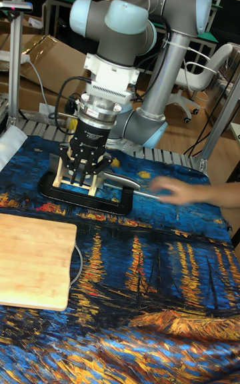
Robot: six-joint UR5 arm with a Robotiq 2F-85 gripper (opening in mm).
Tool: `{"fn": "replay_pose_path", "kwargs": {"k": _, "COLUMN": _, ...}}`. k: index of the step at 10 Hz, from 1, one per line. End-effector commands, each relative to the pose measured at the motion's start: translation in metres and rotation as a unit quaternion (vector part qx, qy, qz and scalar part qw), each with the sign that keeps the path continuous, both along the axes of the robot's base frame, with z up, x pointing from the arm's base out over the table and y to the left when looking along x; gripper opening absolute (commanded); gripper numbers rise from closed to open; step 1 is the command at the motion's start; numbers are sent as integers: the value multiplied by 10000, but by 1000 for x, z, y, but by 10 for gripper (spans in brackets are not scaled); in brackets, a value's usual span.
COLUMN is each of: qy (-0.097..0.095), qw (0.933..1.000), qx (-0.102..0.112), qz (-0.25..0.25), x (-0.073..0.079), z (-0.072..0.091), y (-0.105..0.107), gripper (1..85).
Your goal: Put the knife on the knife rack
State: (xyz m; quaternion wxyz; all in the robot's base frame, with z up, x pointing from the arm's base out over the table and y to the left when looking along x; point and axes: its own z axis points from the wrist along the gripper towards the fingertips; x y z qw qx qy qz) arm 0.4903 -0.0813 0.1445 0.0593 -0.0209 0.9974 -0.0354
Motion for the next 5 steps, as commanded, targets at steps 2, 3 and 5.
{"fn": "replay_pose_path", "kwargs": {"k": 2, "qy": 317, "qw": 9991, "qx": 283, "qz": -58, "x": 0, "z": -11, "y": 15, "gripper": 287}}
{"fn": "replay_pose_path", "kwargs": {"k": 3, "qy": 370, "qw": 9987, "qx": 347, "qz": -96, "x": 16, "z": -25, "y": 21, "gripper": 287}}
{"fn": "replay_pose_path", "kwargs": {"k": 5, "qy": 548, "qw": 9981, "qx": 211, "qz": -173, "x": 36, "z": -55, "y": 26, "gripper": 287}}
